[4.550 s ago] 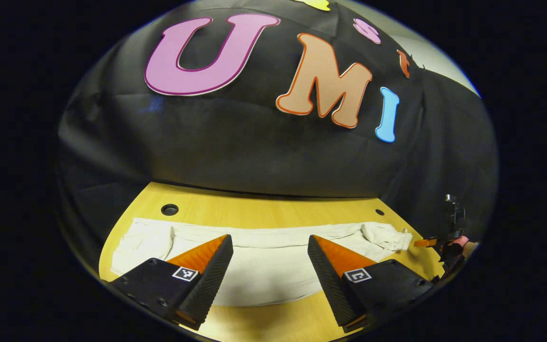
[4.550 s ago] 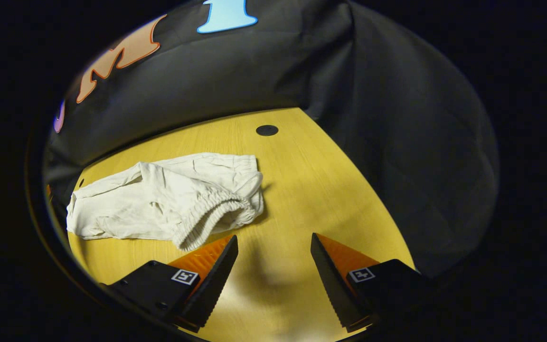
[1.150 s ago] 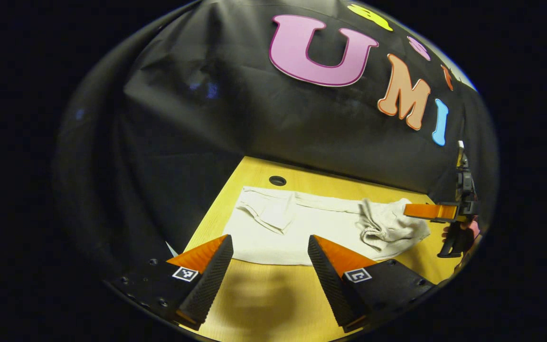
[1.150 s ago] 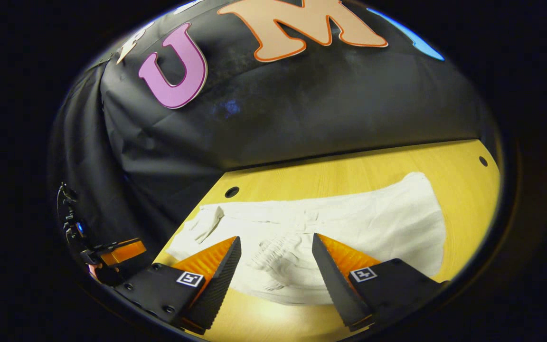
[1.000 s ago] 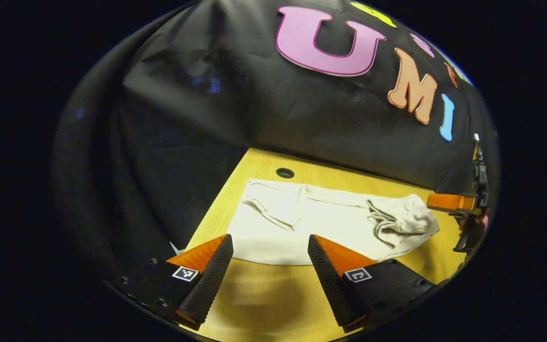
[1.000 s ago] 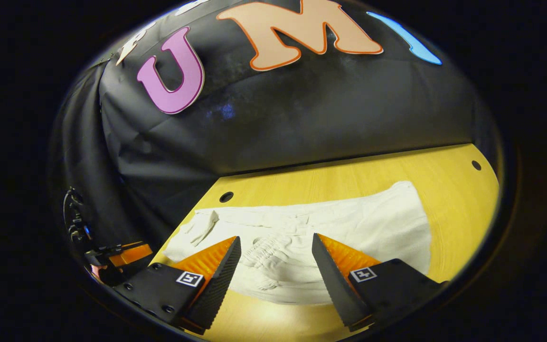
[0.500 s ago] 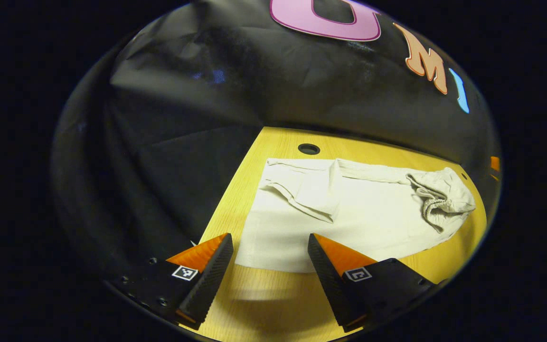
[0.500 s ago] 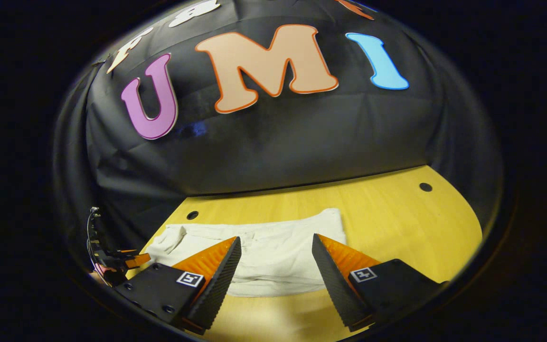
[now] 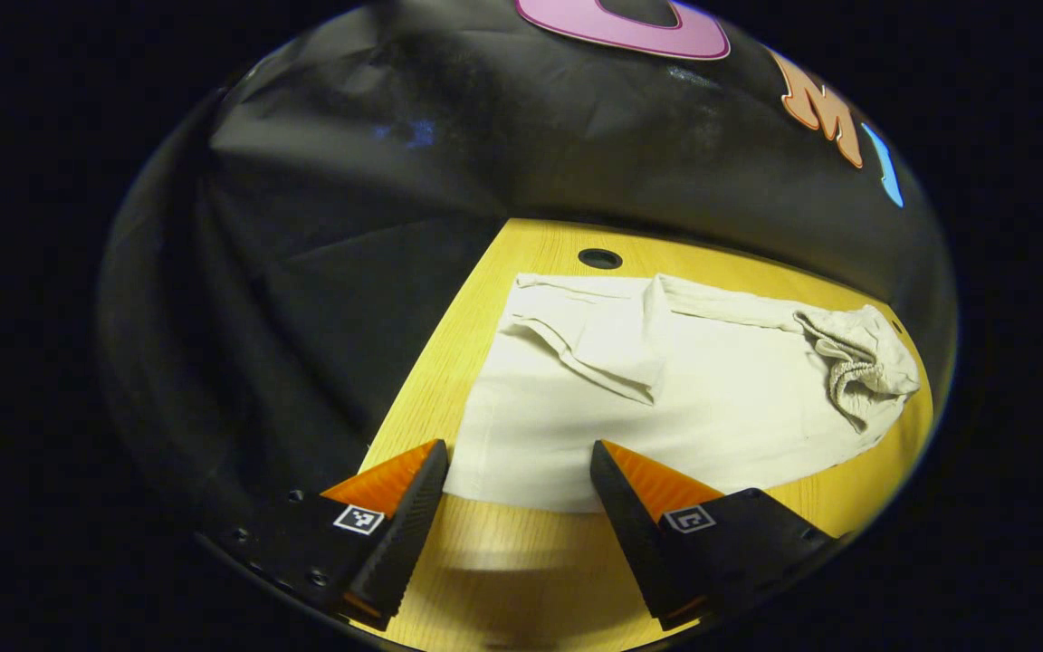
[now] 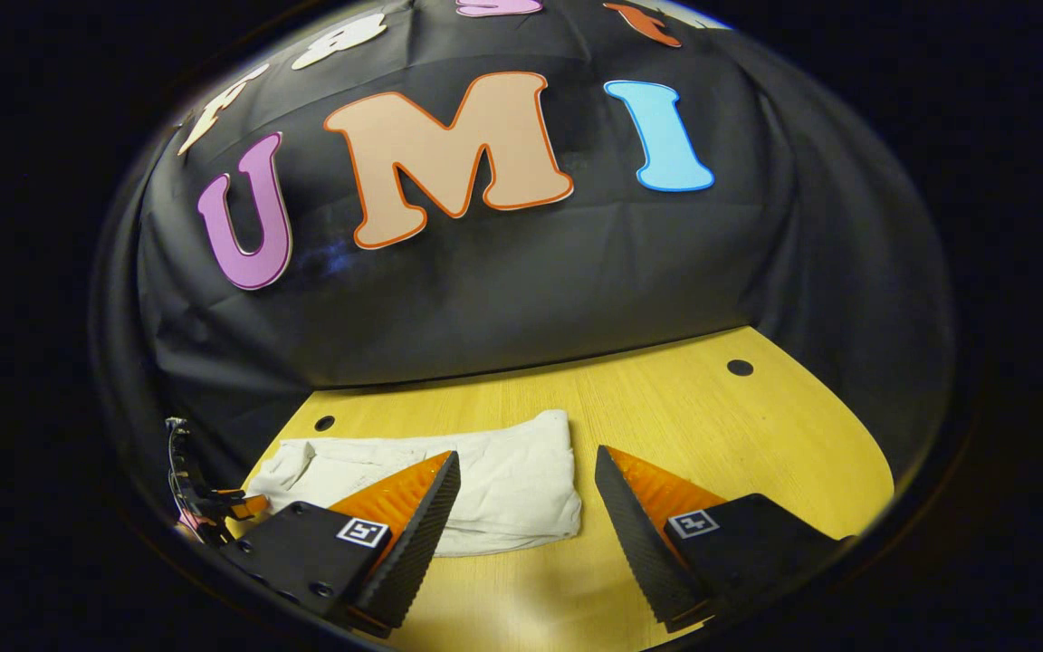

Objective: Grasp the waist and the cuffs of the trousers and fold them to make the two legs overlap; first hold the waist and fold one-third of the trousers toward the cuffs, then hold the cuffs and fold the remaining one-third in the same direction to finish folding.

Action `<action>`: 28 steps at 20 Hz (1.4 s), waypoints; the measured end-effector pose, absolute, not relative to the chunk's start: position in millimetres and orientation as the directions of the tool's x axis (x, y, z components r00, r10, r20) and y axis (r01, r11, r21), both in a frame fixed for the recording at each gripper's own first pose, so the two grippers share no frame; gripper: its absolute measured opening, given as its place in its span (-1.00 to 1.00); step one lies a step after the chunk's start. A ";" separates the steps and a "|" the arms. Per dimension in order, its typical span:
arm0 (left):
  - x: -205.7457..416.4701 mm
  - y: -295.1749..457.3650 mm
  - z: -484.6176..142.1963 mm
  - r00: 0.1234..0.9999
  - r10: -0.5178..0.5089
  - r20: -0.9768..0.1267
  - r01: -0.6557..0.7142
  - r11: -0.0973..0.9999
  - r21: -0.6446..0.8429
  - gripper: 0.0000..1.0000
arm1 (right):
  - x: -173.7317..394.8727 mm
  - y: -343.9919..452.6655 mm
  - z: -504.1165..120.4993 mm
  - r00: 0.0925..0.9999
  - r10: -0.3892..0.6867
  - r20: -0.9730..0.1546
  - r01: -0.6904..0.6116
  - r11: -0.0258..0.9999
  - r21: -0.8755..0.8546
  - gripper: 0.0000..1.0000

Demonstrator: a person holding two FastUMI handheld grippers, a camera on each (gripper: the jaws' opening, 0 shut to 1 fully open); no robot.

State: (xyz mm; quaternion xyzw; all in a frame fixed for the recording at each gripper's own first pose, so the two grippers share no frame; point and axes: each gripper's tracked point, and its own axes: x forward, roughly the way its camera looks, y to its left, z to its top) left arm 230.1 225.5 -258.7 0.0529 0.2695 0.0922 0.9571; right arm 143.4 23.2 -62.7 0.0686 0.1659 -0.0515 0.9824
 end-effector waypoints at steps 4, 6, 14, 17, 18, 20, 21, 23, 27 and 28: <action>229.2 224.9 -257.8 0.841 0.223 -0.493 -0.171 0.974 0.149 0.89 | 137.5 14.5 -59.1 0.940 -0.092 -0.329 0.141 0.981 0.129 0.92; 229.9 220.5 -256.6 0.843 0.201 -0.499 -0.145 0.978 0.150 0.76 | 134.6 10.5 -60.2 0.936 -0.095 -0.339 0.146 0.981 0.128 0.92; 243.6 197.1 -253.1 0.867 0.172 -0.467 -0.145 0.985 0.093 -0.96 | 127.5 -0.4 -59.9 0.931 -0.103 -0.351 0.155 0.980 0.122 0.92; 246.7 192.3 -249.0 0.887 0.175 -0.428 -0.188 0.982 0.011 -1.00 | 123.1 -6.5 -56.6 0.931 -0.106 -0.350 0.155 0.981 0.116 0.92; 247.6 187.7 -248.0 0.890 0.162 -0.427 -0.184 0.983 -0.012 -1.00 | 121.2 -9.3 -56.5 0.930 -0.106 -0.352 0.155 0.981 0.114 0.92; 247.8 170.5 -237.8 0.905 0.113 -0.411 -0.153 0.986 -0.066 -1.00 | 118.4 -12.2 -56.2 0.930 -0.101 -0.354 0.152 0.981 0.120 0.92; 248.9 159.2 -231.1 0.913 0.087 -0.399 -0.136 0.986 -0.097 -1.00 | 118.2 -13.2 -56.4 0.930 -0.095 -0.355 0.148 0.981 0.126 0.92; 251.8 137.1 -212.8 0.930 0.046 -0.365 -0.107 0.983 -0.150 -1.00 | 116.9 -15.3 -58.1 0.930 -0.082 -0.357 0.137 0.982 0.130 0.92; 260.0 73.8 -166.6 0.963 -0.036 -0.267 -0.035 0.966 -0.258 -1.00 | 118.0 -18.1 -67.6 0.924 -0.042 -0.379 0.099 0.986 0.133 0.92; 263.5 55.9 -156.3 0.967 -0.057 -0.248 -0.013 0.962 -0.272 -1.00 | 117.7 -17.8 -69.7 0.922 -0.029 -0.387 0.086 0.988 0.131 0.92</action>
